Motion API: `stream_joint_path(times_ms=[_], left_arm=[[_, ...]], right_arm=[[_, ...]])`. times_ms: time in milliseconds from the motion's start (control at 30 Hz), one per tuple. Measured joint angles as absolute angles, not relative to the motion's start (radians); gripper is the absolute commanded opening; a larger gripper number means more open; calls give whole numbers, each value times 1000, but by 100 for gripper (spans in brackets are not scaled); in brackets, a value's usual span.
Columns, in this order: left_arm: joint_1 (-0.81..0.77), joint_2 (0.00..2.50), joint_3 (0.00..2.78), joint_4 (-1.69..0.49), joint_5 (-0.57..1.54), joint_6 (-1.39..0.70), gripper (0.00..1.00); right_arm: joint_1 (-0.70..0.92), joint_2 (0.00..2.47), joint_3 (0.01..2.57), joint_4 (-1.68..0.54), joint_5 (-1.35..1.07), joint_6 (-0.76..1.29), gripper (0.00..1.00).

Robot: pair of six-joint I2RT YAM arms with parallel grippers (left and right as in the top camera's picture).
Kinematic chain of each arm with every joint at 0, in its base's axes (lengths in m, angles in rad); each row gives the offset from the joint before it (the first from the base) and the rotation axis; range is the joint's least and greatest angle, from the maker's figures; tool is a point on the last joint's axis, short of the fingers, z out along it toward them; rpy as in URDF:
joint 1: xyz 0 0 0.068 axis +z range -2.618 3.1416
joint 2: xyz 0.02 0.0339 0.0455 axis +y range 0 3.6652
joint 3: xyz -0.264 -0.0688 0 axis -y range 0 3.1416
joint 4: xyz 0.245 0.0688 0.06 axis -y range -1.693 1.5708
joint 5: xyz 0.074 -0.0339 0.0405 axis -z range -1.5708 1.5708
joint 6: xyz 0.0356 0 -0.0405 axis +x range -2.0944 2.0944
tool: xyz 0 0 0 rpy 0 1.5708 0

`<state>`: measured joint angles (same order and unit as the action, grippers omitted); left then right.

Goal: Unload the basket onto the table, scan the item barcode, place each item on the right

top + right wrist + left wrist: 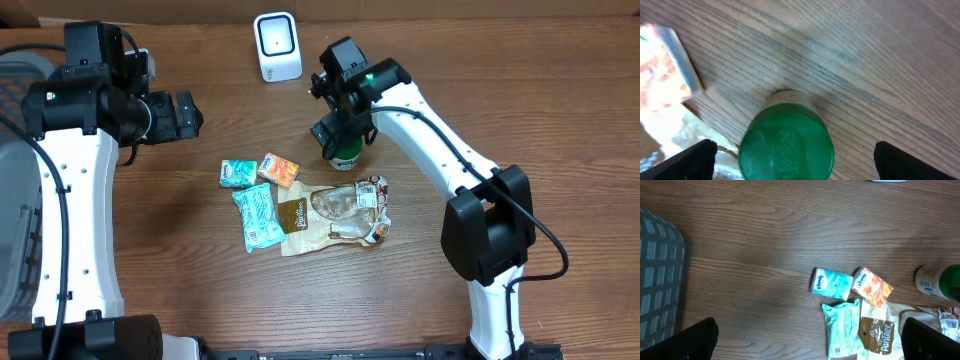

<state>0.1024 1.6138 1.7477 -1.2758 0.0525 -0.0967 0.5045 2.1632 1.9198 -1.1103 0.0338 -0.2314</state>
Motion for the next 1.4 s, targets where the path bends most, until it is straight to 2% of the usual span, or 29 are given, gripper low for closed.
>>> stream_joint_path(times_ms=[433, 833, 967, 1100, 1267, 1400], left_arm=[[103, 1614, 1748, -1276, 52, -97, 100], [102, 1614, 1748, -1276, 52, -97, 100], [102, 1614, 1748, -1276, 52, -97, 100], [102, 1614, 1748, -1276, 52, -97, 100], [102, 1614, 1748, -1276, 52, -97, 99], [102, 1614, 1748, -1276, 52, -97, 99]], right_arm=[[504, 2163, 1856, -1039, 33, -240, 99], [503, 2189, 1856, -1033, 33, -240, 90], [502, 2193, 1856, -1032, 33, -238, 80], [500, 2196, 1856, -1034, 30, -244, 65], [495, 2197, 1856, -1037, 31, -231, 61], [495, 2197, 1859, -1054, 31, -202, 54]])
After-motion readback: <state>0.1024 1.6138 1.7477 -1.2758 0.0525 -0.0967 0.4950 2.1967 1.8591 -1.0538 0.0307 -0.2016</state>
